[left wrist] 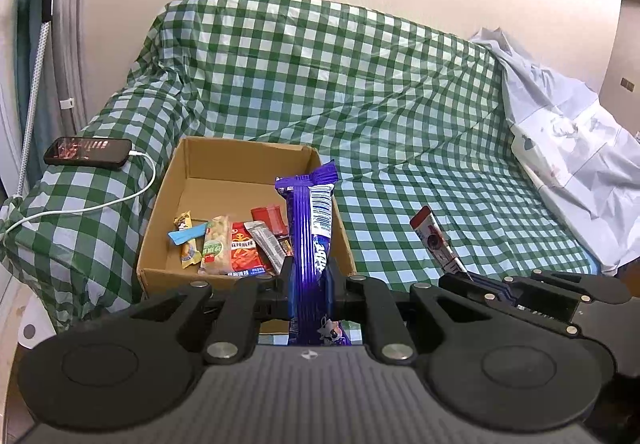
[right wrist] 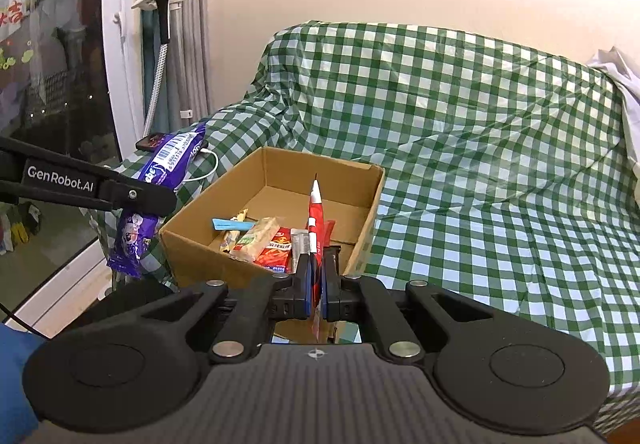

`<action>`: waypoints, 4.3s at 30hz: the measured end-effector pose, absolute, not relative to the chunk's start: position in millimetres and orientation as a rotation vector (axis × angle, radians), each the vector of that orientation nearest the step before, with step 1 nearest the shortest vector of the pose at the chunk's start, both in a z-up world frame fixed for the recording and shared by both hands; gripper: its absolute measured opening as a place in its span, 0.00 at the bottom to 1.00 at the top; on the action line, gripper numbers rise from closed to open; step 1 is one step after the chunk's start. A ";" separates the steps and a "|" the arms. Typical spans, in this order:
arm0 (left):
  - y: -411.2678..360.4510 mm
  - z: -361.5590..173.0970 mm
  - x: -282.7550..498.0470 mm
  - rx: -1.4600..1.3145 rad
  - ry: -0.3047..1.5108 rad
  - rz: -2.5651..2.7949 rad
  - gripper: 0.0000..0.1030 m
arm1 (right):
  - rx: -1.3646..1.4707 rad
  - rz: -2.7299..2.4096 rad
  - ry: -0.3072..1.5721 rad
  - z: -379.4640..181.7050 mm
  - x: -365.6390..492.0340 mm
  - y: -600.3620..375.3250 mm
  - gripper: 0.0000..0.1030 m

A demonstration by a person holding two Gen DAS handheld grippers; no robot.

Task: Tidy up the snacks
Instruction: 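Carry the purple bar and red stick candy over the box with both tools, then open both tools to drop the purple bar and red candy into the box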

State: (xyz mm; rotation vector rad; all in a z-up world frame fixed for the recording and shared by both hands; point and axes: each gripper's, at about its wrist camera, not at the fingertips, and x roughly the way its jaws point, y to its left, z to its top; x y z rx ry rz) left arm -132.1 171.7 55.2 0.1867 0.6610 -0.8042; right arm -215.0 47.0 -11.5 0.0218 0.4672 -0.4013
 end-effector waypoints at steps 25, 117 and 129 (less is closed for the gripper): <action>160.1 45.4 -130.6 0.196 0.698 -0.809 0.14 | 0.045 -0.405 0.500 -19.3 -211.8 38.9 0.04; 36.0 -64.5 141.0 0.417 0.982 -0.520 0.27 | 0.216 -0.340 0.724 -68.8 40.7 -107.6 0.07; 66.6 -39.4 117.8 0.376 0.958 -0.413 1.00 | 0.265 -0.379 0.718 -60.4 15.7 -101.5 0.91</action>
